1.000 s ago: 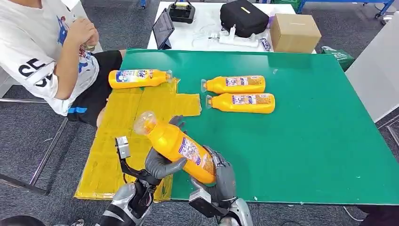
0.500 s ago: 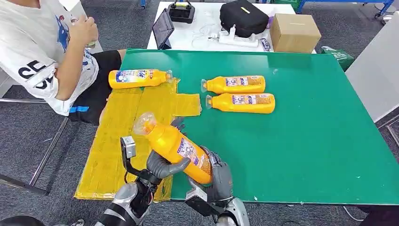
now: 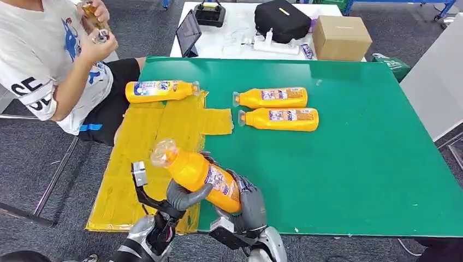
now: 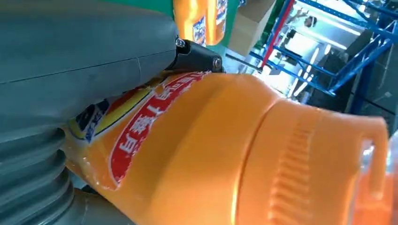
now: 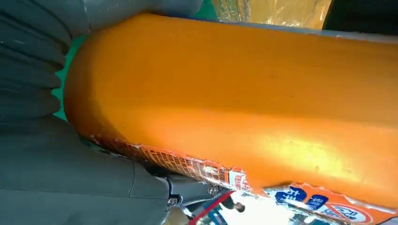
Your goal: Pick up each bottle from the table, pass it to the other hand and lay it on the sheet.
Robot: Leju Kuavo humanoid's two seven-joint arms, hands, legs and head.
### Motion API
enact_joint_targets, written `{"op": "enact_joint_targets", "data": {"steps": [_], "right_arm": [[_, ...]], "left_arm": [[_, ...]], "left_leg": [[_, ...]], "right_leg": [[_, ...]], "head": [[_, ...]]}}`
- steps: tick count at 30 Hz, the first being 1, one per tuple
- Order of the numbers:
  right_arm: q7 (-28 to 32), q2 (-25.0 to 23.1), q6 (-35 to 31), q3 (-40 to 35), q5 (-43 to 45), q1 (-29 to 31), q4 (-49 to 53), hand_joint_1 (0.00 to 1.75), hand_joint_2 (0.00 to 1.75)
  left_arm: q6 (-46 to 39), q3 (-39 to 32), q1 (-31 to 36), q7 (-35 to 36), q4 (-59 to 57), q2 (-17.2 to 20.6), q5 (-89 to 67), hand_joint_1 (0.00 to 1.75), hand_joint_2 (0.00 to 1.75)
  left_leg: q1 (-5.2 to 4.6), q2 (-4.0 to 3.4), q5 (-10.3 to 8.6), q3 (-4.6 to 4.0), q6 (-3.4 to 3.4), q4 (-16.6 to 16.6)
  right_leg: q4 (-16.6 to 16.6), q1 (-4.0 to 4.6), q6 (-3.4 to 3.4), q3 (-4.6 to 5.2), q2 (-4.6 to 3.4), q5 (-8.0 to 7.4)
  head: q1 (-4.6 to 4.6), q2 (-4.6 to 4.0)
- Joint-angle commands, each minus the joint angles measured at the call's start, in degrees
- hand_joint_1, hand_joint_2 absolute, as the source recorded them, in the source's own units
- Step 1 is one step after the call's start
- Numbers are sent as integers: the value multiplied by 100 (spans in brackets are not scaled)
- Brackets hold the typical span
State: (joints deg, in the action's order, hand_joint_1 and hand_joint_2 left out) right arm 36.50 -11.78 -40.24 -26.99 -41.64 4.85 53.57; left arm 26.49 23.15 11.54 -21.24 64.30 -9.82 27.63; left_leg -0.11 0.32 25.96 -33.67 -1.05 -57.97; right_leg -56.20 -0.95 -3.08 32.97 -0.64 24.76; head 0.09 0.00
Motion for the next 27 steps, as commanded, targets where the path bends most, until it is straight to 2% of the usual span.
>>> {"op": "enact_joint_targets", "data": {"steps": [1,5,6,7,8,10,12,14,17,18,21,26,27], "right_arm": [[57,-179,24,399,-631,114,-705,175,175],[107,-274,24,620,-721,92,-681,175,175],[107,-274,24,620,-721,92,-681,110,175],[87,-298,24,611,-654,109,-686,0,175],[46,-301,71,510,-490,155,-770,0,0],[-66,-203,333,230,-311,185,-702,0,0],[12,-121,688,26,239,87,-292,0,0],[68,29,1371,-134,902,-79,430,0,0],[-18,190,1827,-220,1217,-231,1132,0,0],[-16,222,1918,-225,1275,-256,1256,0,0],[6,303,2080,-181,1385,-351,1732,0,0],[-24,319,2116,-165,1396,-400,1837,0,0],[164,226,1842,-41,1444,-442,1916,0,0]], "left_arm": [[252,497,205,64,-202,150,70,175,175],[-47,589,202,-66,-104,186,-388,175,175],[-47,589,202,-66,-104,186,-388,175,175],[-212,560,193,-69,-100,172,-505,175,175],[-304,509,174,-94,-75,143,-562,175,175],[-458,435,169,-111,-37,124,-683,175,175],[-637,301,186,-138,-3,89,-801,175,175],[-1025,113,239,-189,44,35,-1063,175,175],[-1185,-93,336,-137,36,-27,-1087,175,175],[-1227,-137,358,-137,15,-32,-1093,175,175],[-2045,-280,562,-429,39,-48,-1793,175,175],[-2055,-329,565,-405,47,-56,-1807,175,175],[-2749,-410,576,-628,127,-114,-2282,175,175]], "left_leg": [[6,15,-1,8,5,2],[11,16,3,16,7,1],[8,13,2,12,6,0],[10,15,2,13,6,-1],[7,13,1,8,5,0],[13,9,4,14,7,-1],[10,1,6,10,7,-5],[8,1,4,4,7,-6],[8,16,2,-6,6,-10],[12,15,4,-1,8,-12],[11,15,3,1,6,-10],[6,4,1,4,5,-3],[10,3,3,8,7,-4]], "right_leg": [[6,7,9,-15,20,2],[9,13,13,-25,23,4],[6,10,11,-19,19,4],[7,12,12,-22,23,4],[5,9,9,-14,18,2],[8,15,14,-22,16,2],[3,12,13,-16,7,2],[-1,10,12,-9,6,2],[-4,10,11,-4,20,3],[-3,15,14,-9,21,4],[-1,13,12,-12,21,4],[1,7,9,-9,8,0],[4,12,12,-15,10,0]], "head": [[0,0],[0,0],[0,0],[0,0],[-2,0],[0,0],[-4,0],[0,0],[0,0],[-2,0],[-4,0],[2,0],[-2,0]]}}
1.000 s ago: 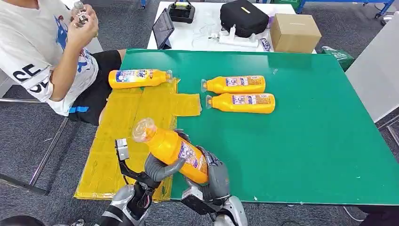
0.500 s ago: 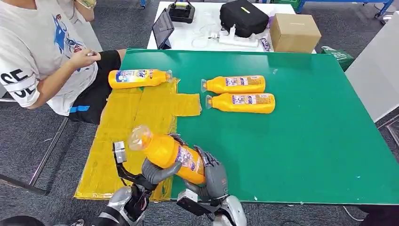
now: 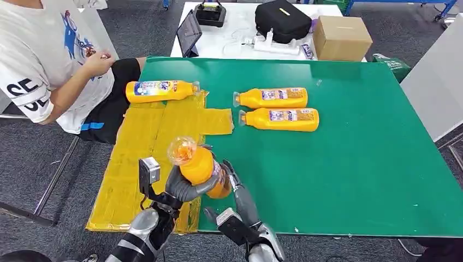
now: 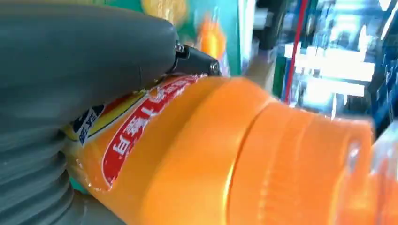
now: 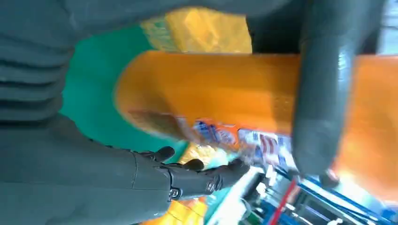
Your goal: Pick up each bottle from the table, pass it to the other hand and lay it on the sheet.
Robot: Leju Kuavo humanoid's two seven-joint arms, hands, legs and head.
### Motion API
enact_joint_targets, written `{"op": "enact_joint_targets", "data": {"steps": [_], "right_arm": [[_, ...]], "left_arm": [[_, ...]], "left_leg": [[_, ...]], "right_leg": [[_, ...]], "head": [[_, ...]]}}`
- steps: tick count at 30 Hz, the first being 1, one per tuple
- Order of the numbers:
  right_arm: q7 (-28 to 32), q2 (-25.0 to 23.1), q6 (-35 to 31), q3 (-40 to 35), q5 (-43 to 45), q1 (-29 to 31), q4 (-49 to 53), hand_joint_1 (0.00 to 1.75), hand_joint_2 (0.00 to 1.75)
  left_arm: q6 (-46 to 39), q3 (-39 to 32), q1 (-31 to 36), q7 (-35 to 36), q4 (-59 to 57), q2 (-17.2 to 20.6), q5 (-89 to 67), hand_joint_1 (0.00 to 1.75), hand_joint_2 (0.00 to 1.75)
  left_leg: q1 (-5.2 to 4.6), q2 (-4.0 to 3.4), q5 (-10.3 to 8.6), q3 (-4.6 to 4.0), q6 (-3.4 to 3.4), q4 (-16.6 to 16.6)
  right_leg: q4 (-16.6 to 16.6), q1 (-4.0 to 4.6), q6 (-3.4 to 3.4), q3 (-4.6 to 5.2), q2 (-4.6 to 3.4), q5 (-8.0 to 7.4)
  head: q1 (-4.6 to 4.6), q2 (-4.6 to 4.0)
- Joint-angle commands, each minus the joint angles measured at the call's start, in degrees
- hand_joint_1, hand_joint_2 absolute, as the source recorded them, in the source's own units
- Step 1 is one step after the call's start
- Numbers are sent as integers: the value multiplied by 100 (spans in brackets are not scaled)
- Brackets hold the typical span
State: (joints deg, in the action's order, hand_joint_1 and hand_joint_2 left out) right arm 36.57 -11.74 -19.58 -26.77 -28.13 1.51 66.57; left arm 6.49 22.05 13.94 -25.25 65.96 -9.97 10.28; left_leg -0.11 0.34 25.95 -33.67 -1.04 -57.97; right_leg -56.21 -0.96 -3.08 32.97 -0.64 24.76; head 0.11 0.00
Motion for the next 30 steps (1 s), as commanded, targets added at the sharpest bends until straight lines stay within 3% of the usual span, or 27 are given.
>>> {"op": "enact_joint_targets", "data": {"steps": [1,8,10,11,15,19,23,26,30], "right_arm": [[342,116,-617,65,158,-193,900,0,0],[343,16,-1444,443,796,-372,2434,0,0],[343,108,-1870,309,949,-266,2724,0,0],[343,156,-2030,255,984,-212,2810,0,0],[343,101,-2042,322,854,-208,2903,0,0],[343,117,-2039,219,649,-111,2772,0,0],[343,116,-2042,207,646,-98,2752,0,0],[343,127,-1942,202,673,-98,2628,0,0],[343,144,-1759,262,841,-120,2638,0,0]], "left_arm": [[-1435,-463,401,-367,75,-129,-989,175,175],[-3575,-1230,952,-590,277,21,-2880,175,175],[-4005,-1263,1272,-206,-262,145,-4008,175,175],[-3977,-1173,1532,68,-740,260,-4660,175,175],[-4108,-1184,1808,69,-1430,267,-5074,175,175],[-4104,-813,2498,925,-2992,441,-6816,175,175],[-4133,-835,2533,898,-3075,442,-6831,175,175],[-3634,-491,2796,1418,-3567,574,-7554,175,175],[-2788,-340,3087,1554,-4131,705,-7944,175,175]], "left_leg": [[10,11,1,4,6,-3],[5,7,-1,-13,6,-10],[8,10,-1,-7,6,-9],[10,12,-1,-5,7,-11],[8,18,-7,5,4,-2],[12,10,-6,15,8,-1],[5,8,-6,10,5,-1],[9,9,-5,11,7,-3],[12,15,-7,11,8,-4]], "right_leg": [[4,11,10,-12,16,1],[-11,6,9,10,8,0],[-8,9,9,3,12,0],[-9,11,12,0,14,0],[-1,8,9,-14,17,-2],[1,13,15,-22,12,-4],[-2,6,7,-14,7,-4],[-3,10,9,-15,9,-2],[-1,13,11,-20,16,-3]], "head": [[-4,0],[-2,0],[-4,0],[-4,0],[-7,0],[-4,0],[0,0],[-2,0],[-2,0]]}}
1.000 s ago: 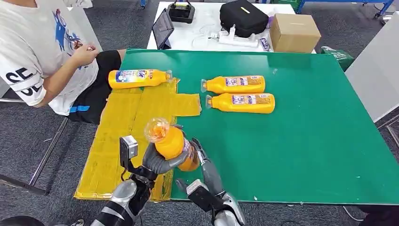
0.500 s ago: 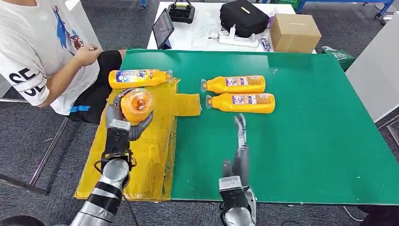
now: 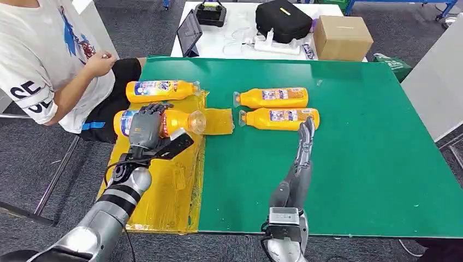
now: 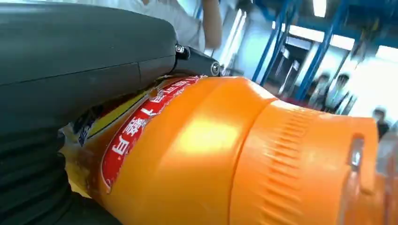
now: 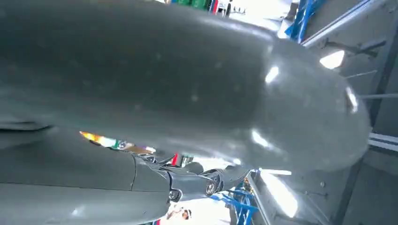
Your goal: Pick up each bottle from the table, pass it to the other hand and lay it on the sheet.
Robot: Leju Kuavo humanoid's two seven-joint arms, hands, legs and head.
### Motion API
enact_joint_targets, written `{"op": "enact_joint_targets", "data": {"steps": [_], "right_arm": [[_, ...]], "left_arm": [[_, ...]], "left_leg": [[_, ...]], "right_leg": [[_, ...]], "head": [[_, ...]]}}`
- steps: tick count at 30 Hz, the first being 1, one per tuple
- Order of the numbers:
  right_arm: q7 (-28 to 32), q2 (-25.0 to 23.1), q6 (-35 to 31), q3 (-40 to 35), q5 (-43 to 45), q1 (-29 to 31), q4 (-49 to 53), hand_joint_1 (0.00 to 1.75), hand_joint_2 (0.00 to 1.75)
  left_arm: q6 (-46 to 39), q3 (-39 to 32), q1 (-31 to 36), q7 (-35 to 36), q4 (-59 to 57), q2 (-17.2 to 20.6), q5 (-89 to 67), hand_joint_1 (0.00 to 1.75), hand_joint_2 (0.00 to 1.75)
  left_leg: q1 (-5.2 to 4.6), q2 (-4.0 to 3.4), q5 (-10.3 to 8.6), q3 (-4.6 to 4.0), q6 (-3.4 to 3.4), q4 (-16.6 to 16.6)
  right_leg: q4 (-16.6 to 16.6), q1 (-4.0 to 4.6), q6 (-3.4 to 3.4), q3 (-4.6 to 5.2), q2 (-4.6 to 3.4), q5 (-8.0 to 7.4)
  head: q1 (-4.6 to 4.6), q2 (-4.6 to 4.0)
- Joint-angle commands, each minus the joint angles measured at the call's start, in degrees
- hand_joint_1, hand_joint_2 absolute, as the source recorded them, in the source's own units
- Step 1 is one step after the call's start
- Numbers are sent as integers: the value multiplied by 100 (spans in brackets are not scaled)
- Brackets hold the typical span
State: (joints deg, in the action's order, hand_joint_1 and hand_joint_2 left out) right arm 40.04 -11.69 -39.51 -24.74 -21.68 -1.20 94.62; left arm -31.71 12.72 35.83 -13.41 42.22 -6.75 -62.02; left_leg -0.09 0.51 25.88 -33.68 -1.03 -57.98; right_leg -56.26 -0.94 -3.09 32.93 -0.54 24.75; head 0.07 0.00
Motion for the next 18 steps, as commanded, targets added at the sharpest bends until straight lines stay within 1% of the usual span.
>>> {"op": "enact_joint_targets", "data": {"steps": [1,3,4,5,6,8,12,13,18], "right_arm": [[-4,149,268,78,242,149,-169,0,0],[-4,143,336,103,291,146,-192,0,0],[-4,128,430,139,351,140,-230,0,0],[-4,121,463,158,378,145,-246,0,0],[-4,113,541,183,446,155,-299,0,0],[-4,95,585,216,500,164,-374,0,0],[-4,82,661,266,572,188,-501,0,0],[-4,76,723,283,611,204,-569,0,0],[-4,74,729,285,620,189,-589,0,0]], "left_arm": [[1230,650,951,402,-1874,432,-815,175,175],[1319,643,958,418,-1925,454,-829,175,175],[1536,637,968,404,-2009,483,-837,175,175],[1552,624,950,371,-2008,500,-826,175,175],[1783,468,912,205,-2051,507,-625,175,175],[1919,495,888,169,-2087,541,-641,175,175],[2047,502,835,102,-2119,567,-630,175,175],[2146,465,807,9,-2111,564,-561,175,175],[2159,462,782,6,-2125,569,-556,175,175]], "left_leg": [[6,-10,0,7,5,-1],[15,-22,4,12,8,-6],[10,-18,2,8,6,-2],[14,-17,3,13,8,-3],[9,-15,2,10,6,-1],[15,-19,4,15,9,-2],[11,-22,5,17,8,2],[5,-13,1,8,5,2],[12,-18,4,17,8,1]], "right_leg": [[3,7,8,-7,-4,-4],[3,16,15,-13,-10,-5],[5,11,11,-9,-6,-4],[6,16,15,-16,-4,-3],[4,10,10,-11,-5,-2],[8,16,14,-16,-7,-3],[8,13,12,-17,-12,-3],[4,6,7,-8,-7,-3],[8,14,13,-18,-7,-3]], "head": [[0,0],[0,0],[0,0],[0,0],[0,0],[0,0],[0,0],[0,0],[2,0]]}}
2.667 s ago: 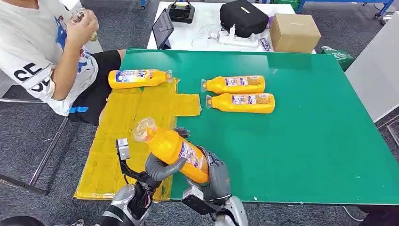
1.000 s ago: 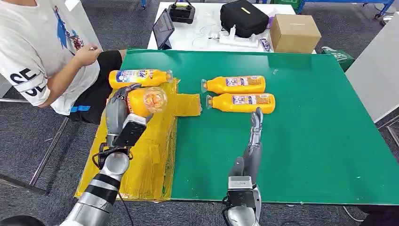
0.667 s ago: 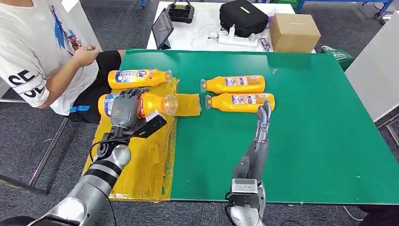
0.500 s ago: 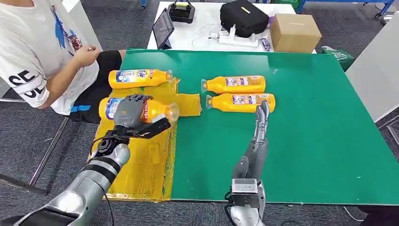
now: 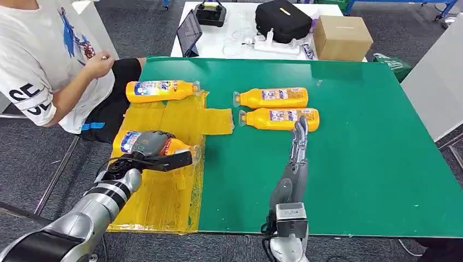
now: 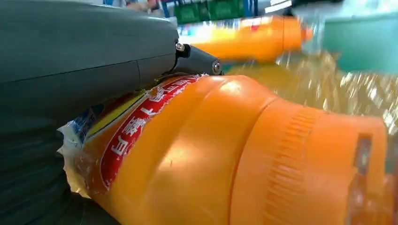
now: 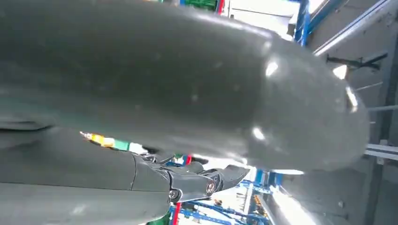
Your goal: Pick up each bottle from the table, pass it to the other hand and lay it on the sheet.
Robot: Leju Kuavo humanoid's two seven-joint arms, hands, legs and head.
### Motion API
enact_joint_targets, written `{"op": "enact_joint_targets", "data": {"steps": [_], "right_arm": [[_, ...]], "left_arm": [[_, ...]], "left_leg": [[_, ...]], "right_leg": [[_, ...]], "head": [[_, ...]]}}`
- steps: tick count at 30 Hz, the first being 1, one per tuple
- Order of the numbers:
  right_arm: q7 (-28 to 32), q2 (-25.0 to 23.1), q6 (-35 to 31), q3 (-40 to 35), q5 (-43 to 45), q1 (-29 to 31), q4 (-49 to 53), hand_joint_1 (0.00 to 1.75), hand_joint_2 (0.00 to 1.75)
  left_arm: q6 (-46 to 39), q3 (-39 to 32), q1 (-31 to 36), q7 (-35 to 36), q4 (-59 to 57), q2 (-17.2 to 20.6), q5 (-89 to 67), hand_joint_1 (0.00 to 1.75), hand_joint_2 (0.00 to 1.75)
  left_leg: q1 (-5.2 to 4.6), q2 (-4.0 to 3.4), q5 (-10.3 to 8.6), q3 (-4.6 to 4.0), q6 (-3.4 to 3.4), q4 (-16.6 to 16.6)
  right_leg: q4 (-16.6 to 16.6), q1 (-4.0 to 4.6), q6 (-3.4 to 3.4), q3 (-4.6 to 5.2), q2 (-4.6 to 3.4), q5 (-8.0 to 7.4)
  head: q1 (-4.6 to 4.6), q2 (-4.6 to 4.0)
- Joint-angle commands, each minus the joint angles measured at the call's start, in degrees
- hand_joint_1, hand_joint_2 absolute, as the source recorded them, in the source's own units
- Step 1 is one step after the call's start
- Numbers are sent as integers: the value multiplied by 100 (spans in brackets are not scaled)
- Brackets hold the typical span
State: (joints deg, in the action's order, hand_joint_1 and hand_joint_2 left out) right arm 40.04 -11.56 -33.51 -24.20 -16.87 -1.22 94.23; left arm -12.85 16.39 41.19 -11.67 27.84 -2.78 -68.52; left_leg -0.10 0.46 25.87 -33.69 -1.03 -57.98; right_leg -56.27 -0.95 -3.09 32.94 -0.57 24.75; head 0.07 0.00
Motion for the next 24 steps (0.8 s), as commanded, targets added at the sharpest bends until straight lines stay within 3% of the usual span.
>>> {"op": "enact_joint_targets", "data": {"steps": [1,4,5,6,7,8,14,24], "right_arm": [[-4,37,172,260,157,225,-654,0,0],[-4,37,172,260,157,225,-654,0,0],[-4,37,172,260,157,225,-654,0,0],[-4,23,192,279,157,222,-695,0,0],[-4,-21,252,331,135,231,-792,0,0],[-4,-31,277,343,130,237,-840,0,0],[-4,-94,399,440,94,277,-1061,0,0],[-4,-71,469,439,301,428,-1387,0,0]], "left_arm": [[316,69,210,-195,-675,164,137,175,175],[316,69,210,-195,-675,164,137,175,175],[316,69,210,-195,-675,164,137,30,175],[394,58,215,-189,-683,158,158,0,175],[510,-6,183,-209,-669,133,257,0,175],[568,-18,162,-237,-673,128,289,0,0],[1008,-150,49,-405,-655,80,626,0,0],[2025,-248,-149,-1354,-495,228,1666,0,0]], "left_leg": [[13,-13,4,16,7,0],[9,-15,0,18,7,4],[11,-15,1,18,8,3],[15,-19,2,23,10,3],[11,-17,2,21,8,2],[8,-13,1,18,6,3],[6,-7,1,19,4,5],[4,-12,-1,35,6,10]], "right_leg": [[9,14,12,-18,-5,-4],[10,11,12,-18,-7,-7],[10,12,13,-18,-6,-7],[12,18,17,-24,-8,-8],[8,12,13,-20,-8,-6],[7,9,10,-17,-6,-5],[6,6,6,-19,-3,-3],[11,5,10,-36,-7,-7]], "head": [[0,0],[0,0],[0,0],[0,0],[0,0],[0,0],[0,0],[0,0]]}}
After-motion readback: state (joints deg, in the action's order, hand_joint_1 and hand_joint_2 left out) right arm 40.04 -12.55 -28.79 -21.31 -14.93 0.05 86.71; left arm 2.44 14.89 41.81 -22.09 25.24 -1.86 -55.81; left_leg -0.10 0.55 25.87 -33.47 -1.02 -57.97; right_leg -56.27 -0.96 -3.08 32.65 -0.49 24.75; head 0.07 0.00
